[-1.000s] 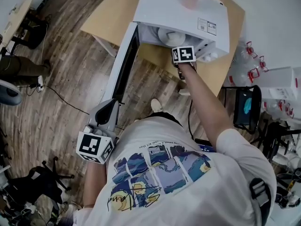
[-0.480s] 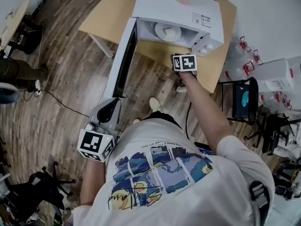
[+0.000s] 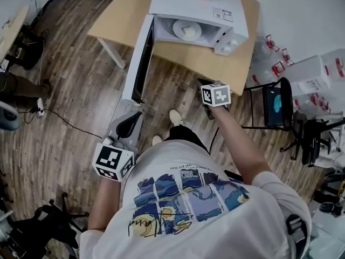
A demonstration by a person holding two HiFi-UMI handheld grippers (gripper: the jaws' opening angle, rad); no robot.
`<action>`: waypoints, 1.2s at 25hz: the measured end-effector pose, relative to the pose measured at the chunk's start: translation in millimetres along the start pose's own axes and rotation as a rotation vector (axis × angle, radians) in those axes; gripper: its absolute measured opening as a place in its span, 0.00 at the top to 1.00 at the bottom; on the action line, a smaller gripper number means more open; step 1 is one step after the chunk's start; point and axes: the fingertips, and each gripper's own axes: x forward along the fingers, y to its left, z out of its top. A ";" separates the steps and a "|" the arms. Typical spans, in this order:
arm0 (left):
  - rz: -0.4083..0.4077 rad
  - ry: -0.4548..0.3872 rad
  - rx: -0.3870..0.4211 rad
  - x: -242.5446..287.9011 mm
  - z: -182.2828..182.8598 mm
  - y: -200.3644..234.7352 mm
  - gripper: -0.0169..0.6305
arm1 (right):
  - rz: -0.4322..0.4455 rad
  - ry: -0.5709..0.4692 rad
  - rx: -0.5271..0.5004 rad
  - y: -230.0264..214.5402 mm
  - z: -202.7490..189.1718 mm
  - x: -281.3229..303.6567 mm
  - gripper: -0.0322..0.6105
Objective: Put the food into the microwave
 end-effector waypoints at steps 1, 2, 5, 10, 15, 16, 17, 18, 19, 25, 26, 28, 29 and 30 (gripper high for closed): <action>-0.013 0.005 0.003 -0.2 -4.1 -2.7 0.96 | 0.017 -0.008 0.002 9.0 -6.8 -8.6 0.94; -0.027 0.012 0.005 0.1 -8.0 -5.6 0.96 | 0.028 -0.016 0.001 17.4 -12.3 -18.4 0.94; -0.070 0.025 0.012 4.5 -15.6 -16.6 0.96 | 0.056 -0.042 -0.008 39.3 -26.9 -47.8 0.94; -0.131 0.020 0.022 10.3 -16.6 -34.5 0.96 | 0.108 -0.066 -0.027 73.6 -51.6 -88.7 0.94; -0.157 0.016 0.030 5.9 -21.9 -41.2 0.96 | 0.133 -0.096 -0.084 101.3 -60.2 -117.7 0.94; -0.157 0.017 0.028 3.9 -24.1 -41.6 0.96 | 0.138 -0.103 -0.091 105.7 -60.7 -121.7 0.94; -0.157 0.019 0.026 2.0 -26.6 -41.8 0.96 | 0.143 -0.109 -0.097 109.9 -60.9 -125.3 0.94; -0.156 0.021 0.023 0.4 -29.2 -42.0 0.96 | 0.149 -0.116 -0.101 113.7 -60.5 -128.3 0.94; -0.156 0.024 0.020 -0.9 -31.6 -42.2 0.96 | 0.155 -0.122 -0.103 117.0 -59.6 -130.8 0.94; -0.152 0.025 0.010 -11.1 -41.2 -46.1 0.96 | 0.170 -0.162 -0.141 132.6 -53.8 -148.4 0.94; -0.150 0.024 0.009 -13.2 -42.0 -46.3 0.96 | 0.173 -0.168 -0.143 134.6 -53.0 -151.4 0.94; -0.149 0.026 0.010 -16.4 -43.8 -46.9 0.96 | 0.177 -0.179 -0.144 137.7 -51.1 -157.0 0.94; -0.150 0.027 0.011 -17.3 -44.6 -47.5 0.96 | 0.178 -0.184 -0.145 138.8 -50.3 -159.5 0.94; -0.152 0.027 0.012 -17.8 -45.2 -48.3 0.96 | 0.179 -0.189 -0.144 139.7 -49.7 -161.8 0.94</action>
